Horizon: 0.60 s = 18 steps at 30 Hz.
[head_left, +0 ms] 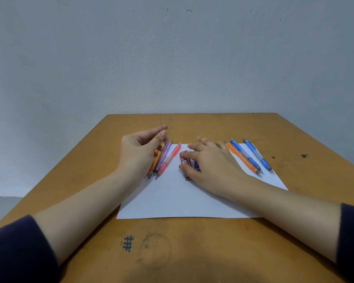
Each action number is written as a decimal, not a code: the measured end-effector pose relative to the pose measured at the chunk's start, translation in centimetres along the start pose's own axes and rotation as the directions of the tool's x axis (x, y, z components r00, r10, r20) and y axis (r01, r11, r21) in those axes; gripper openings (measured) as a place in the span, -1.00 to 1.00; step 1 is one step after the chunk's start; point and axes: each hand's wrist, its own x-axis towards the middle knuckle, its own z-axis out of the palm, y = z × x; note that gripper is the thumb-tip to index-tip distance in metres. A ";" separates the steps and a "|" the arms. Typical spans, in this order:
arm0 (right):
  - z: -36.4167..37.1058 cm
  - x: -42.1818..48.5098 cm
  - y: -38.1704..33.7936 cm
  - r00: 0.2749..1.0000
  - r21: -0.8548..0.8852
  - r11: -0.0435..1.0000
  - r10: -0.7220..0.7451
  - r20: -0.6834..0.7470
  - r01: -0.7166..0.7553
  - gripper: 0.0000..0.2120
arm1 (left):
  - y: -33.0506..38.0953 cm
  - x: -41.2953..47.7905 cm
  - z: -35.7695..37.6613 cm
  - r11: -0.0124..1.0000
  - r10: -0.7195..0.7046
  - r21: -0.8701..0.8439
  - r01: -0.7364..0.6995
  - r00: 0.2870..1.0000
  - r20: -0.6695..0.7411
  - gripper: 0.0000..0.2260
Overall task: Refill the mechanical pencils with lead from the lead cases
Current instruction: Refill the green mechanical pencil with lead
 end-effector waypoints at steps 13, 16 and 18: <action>-1.3 -0.5 1.7 0.966 0.204 0.952 -0.246 0.074 0.227 -0.62 | 0.1 -0.1 0.0 1.000 -0.004 -0.011 0.004 1.000 0.012 -0.87; -1.2 -0.8 1.9 0.958 0.126 0.961 -0.261 0.116 0.247 -0.59 | 0.1 -0.1 0.1 0.999 -0.017 -0.027 0.017 1.000 0.009 -0.87; -0.9 -0.5 1.8 0.960 0.092 0.963 -0.261 0.105 0.252 -0.60 | 0.1 -0.1 0.1 1.000 -0.018 -0.019 0.018 1.000 0.008 -0.87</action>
